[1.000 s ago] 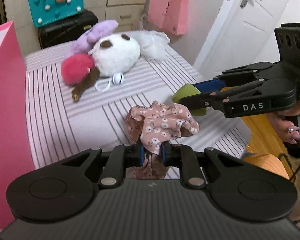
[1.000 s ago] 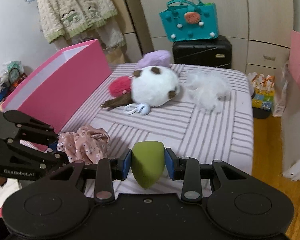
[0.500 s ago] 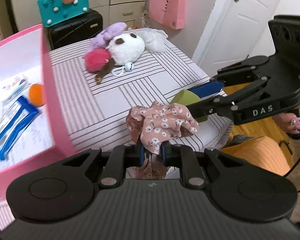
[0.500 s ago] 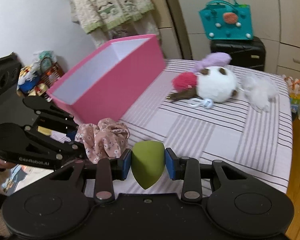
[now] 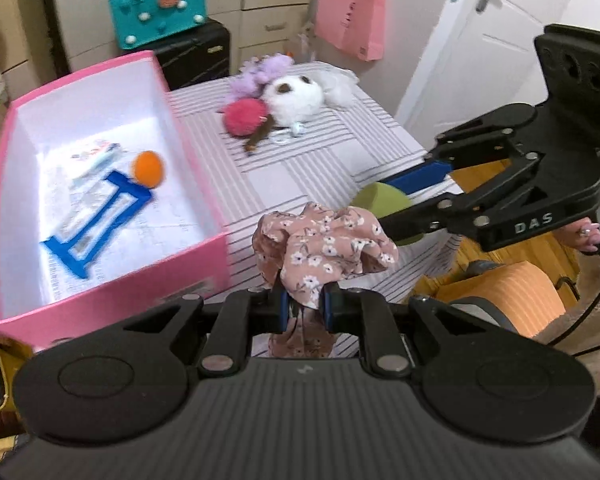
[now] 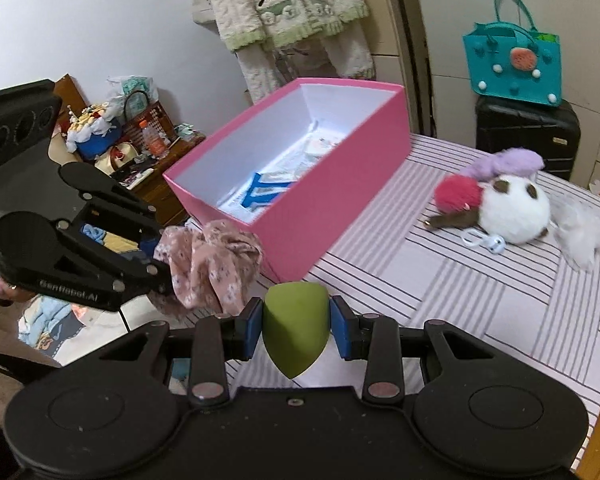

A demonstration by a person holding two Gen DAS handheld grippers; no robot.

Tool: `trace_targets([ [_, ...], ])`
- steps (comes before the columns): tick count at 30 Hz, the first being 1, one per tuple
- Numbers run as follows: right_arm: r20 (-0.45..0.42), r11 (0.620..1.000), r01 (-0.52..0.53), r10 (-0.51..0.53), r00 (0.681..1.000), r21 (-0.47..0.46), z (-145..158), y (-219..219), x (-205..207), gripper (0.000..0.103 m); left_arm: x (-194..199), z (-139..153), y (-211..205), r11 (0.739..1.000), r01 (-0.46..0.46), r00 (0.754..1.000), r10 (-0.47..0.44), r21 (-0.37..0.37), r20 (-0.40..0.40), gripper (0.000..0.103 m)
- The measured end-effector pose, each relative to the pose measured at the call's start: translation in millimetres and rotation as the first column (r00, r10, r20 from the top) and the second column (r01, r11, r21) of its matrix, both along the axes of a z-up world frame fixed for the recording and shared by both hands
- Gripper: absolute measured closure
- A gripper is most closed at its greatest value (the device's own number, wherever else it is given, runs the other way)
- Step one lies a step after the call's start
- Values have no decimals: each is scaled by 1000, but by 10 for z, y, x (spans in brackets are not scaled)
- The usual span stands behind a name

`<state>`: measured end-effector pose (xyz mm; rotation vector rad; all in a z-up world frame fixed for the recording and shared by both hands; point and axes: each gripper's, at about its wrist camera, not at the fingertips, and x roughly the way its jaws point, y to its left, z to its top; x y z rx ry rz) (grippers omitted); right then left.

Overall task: Organize soft objects
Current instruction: 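Lift the floral cloth and green sponge and carry both over the pink box, then open both tools to drop the floral cloth and green sponge into the box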

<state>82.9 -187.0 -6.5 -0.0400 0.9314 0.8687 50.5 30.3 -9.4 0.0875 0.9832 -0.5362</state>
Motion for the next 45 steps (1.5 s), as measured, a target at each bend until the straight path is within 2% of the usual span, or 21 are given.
trace_targets([
  [10,-13,999,0,0,1000,37,229,309,83,61,30,240,575,997,-72,992,76,-37,101,88],
  [15,48,999,-10,8,999,36,283,499,171,61,145,276,728,992,-85,979,99,-88,176,88],
  [18,127,1000,-11,8,992,21,300,614,232,61,279,159,877,977,-115,977,144,-181,157,88],
  [22,174,1000,-10,9,985,4,270,776,396,61,484,9,985,968,-147,975,177,-205,134,88],
  [25,182,1000,-25,24,983,3,248,898,548,61,663,-38,1042,969,-175,967,202,-172,154,88],
  [28,242,1000,-5,5,970,-1,249,993,663,61,889,-70,1116,964,-244,945,261,-106,196,88],
  [31,268,1000,24,-25,963,8,209,1039,804,61,1139,-137,1228,952,-298,934,305,-68,185,88],
  [34,305,999,41,-35,952,-11,161,1113,920,61,1343,-216,1230,954,-301,938,297,-6,179,88],
  [38,306,999,27,-20,952,-20,118,1275,1115,61,1437,-302,1098,952,-290,935,259,98,243,88],
  [42,320,998,12,10,947,-66,22,1470,1302,61,1600,-420,1041,950,-283,952,261,129,161,88],
  [45,310,993,-2,38,950,-116,-71,1587,1439,61,1671,-450,990,944,-278,957,256,176,140,87],
])
